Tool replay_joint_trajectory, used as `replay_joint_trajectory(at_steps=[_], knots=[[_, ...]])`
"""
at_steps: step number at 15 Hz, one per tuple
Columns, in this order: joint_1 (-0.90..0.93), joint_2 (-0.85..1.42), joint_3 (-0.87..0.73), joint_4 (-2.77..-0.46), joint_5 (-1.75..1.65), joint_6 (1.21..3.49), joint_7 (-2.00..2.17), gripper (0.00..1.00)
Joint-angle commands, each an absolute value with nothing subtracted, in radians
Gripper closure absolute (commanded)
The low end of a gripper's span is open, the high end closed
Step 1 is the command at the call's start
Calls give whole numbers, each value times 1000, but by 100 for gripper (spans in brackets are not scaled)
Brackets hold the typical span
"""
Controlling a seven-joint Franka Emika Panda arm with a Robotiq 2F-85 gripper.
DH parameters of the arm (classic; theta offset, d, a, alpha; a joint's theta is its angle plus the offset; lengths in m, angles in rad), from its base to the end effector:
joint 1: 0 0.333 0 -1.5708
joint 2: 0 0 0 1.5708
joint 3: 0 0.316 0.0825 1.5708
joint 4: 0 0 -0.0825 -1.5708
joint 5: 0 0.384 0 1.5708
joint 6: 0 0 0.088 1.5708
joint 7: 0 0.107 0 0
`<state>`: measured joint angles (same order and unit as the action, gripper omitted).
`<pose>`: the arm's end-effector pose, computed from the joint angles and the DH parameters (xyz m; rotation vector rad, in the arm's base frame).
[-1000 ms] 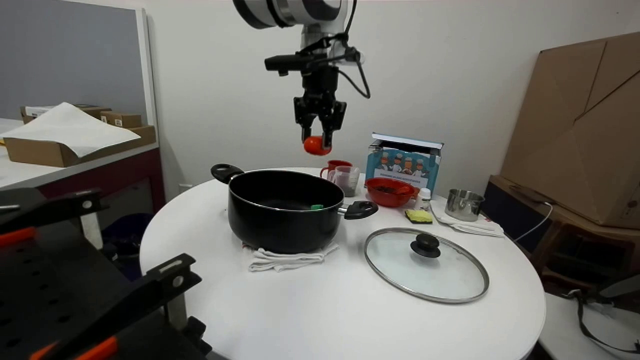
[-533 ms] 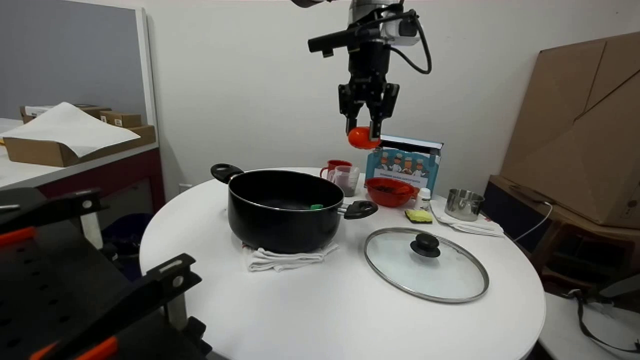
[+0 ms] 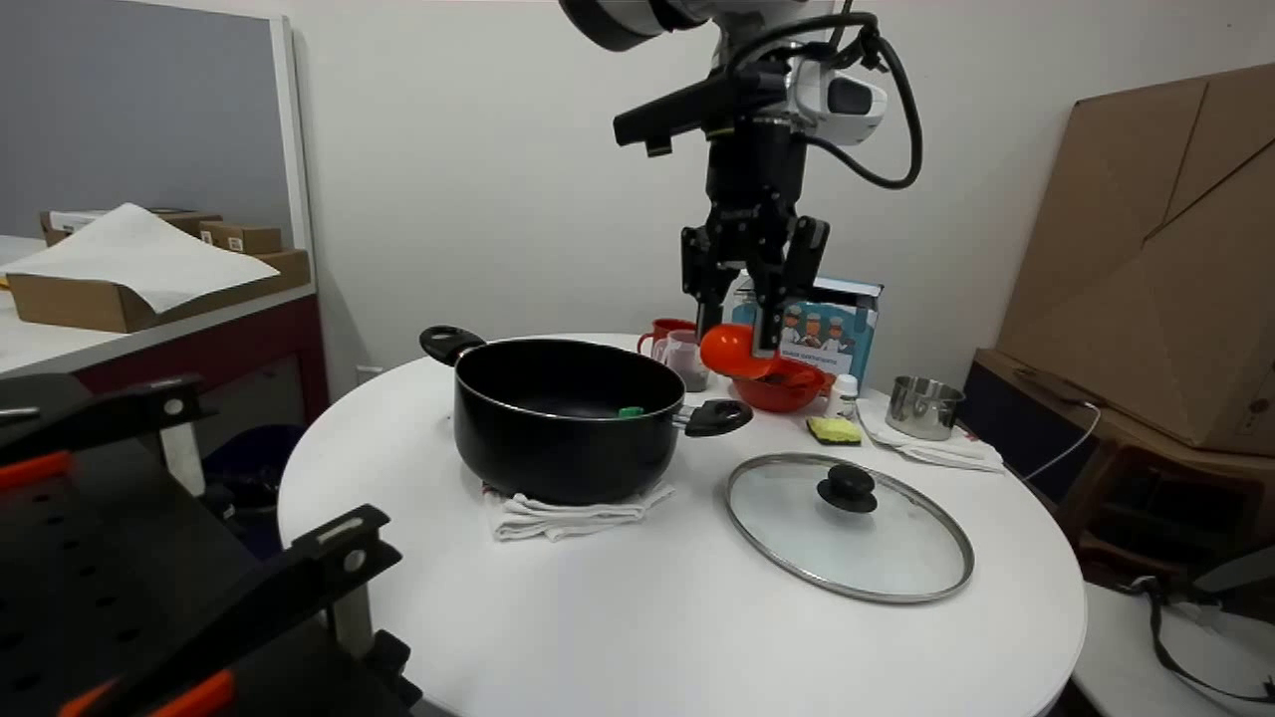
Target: Take the lid off the pot, put its contents om the table, then place the lid on the pot
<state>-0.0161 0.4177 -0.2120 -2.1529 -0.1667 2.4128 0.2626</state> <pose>0.5371 -0.1277 0.1956 2.8989 -0.5070 -0.2215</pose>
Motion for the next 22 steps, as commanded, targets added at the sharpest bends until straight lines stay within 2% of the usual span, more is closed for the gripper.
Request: replay_joint_trajectory(at_steps=[1, 12, 22], knots=[[-8, 390, -245, -2258, -239, 2413, 314, 64], [87, 560, -318, -2303, -518, 2624, 404, 64], [55, 671, -317, -2299, -391, 2683, 341, 64]])
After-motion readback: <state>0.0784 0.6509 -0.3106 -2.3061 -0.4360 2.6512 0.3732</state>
